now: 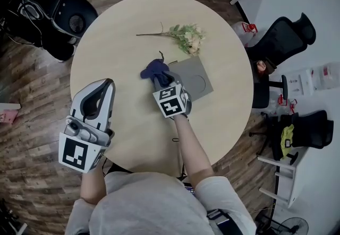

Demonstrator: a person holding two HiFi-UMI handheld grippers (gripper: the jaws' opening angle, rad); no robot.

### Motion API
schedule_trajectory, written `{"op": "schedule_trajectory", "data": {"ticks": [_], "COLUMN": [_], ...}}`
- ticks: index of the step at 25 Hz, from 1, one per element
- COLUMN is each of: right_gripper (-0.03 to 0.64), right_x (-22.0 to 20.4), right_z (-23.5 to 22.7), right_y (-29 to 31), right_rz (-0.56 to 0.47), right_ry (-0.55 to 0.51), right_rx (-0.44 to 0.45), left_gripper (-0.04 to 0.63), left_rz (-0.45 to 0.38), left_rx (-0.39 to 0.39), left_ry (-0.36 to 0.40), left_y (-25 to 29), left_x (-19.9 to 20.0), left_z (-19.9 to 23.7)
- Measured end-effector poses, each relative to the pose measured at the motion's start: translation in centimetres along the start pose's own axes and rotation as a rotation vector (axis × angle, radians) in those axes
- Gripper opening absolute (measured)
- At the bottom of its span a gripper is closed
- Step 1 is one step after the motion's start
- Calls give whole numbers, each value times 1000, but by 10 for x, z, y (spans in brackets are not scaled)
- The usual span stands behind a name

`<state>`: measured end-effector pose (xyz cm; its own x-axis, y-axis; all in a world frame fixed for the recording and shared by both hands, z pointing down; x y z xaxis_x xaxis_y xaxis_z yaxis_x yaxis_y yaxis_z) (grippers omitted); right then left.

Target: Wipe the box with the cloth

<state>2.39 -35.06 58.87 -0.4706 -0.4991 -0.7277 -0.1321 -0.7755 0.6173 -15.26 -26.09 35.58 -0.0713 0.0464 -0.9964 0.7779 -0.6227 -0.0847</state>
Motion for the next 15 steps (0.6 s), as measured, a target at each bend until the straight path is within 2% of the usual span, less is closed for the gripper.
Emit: {"op": "schedule_trajectory", "data": {"ticks": [5,15], "right_gripper": [95,94], "right_x": [-5,-23], "right_z": [-14,-80], "right_y": [7,23], "right_rz": [-4,24], "right_ry": [26,57], "right_rx": [3,-113], "left_gripper": [3,3], "left_rz": [5,22], "left_rx": [-10,1], "left_ry": [1,-3], "left_y": [7,6], "left_x": [-2,-6], "left_z": [-1,2]}}
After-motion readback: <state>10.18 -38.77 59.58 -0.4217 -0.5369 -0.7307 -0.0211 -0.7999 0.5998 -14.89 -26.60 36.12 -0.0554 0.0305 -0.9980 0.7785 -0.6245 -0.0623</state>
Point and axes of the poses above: the fingertips, and each gripper's own axes: y forward along the fingers, z to its left, x out of its top, the point moved 4 cm from there along -y, backward along the fingers, and after that the axes turned 15 degrees about -x, right-handed, at the moved point
